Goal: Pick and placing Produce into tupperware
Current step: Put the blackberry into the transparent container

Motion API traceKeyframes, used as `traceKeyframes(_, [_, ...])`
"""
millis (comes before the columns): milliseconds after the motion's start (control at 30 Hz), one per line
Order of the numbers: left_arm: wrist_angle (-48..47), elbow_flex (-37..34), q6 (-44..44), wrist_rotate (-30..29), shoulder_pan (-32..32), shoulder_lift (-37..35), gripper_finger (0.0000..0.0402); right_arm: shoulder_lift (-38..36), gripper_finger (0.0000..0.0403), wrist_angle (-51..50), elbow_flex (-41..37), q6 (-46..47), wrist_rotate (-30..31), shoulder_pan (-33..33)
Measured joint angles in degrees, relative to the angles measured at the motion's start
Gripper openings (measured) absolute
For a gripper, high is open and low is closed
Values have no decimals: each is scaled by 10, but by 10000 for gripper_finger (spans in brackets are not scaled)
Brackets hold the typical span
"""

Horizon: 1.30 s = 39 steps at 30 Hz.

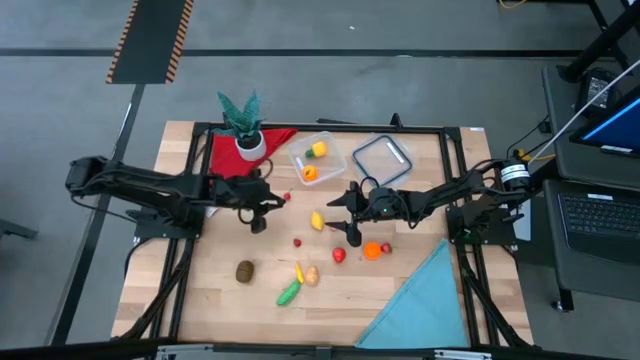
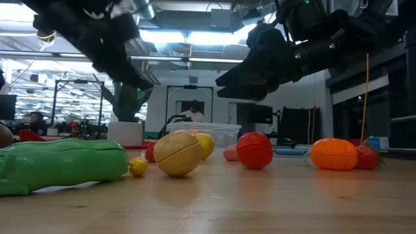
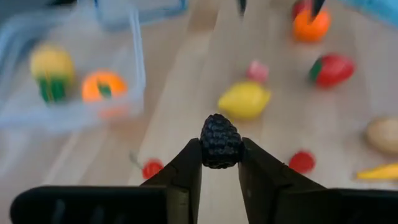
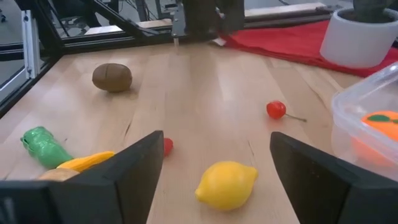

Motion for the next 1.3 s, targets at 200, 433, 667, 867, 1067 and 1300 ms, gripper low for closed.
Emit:
traceKeyframes(200, [100,-33,31,42,0,-38,75,19,295,2,0,3,0,0])
traceKeyframes(433, [228,-101,36,65,0,-62,76,34,295,21,0,18,0,0])
traceKeyframes(667, [367,-158,61,91,0,-62,74,34,295,84,0,14,-1,0])
traceKeyframes(867, [461,-195,79,94,5,-62,74,35,295,120,0,-14,-1,0])
traceKeyframes(1067, [542,-239,75,107,18,-62,77,35,295,157,-15,-38,0,-6])
traceKeyframes(1300, [567,-246,72,90,23,-62,73,35,295,316,-86,-42,5,-19])
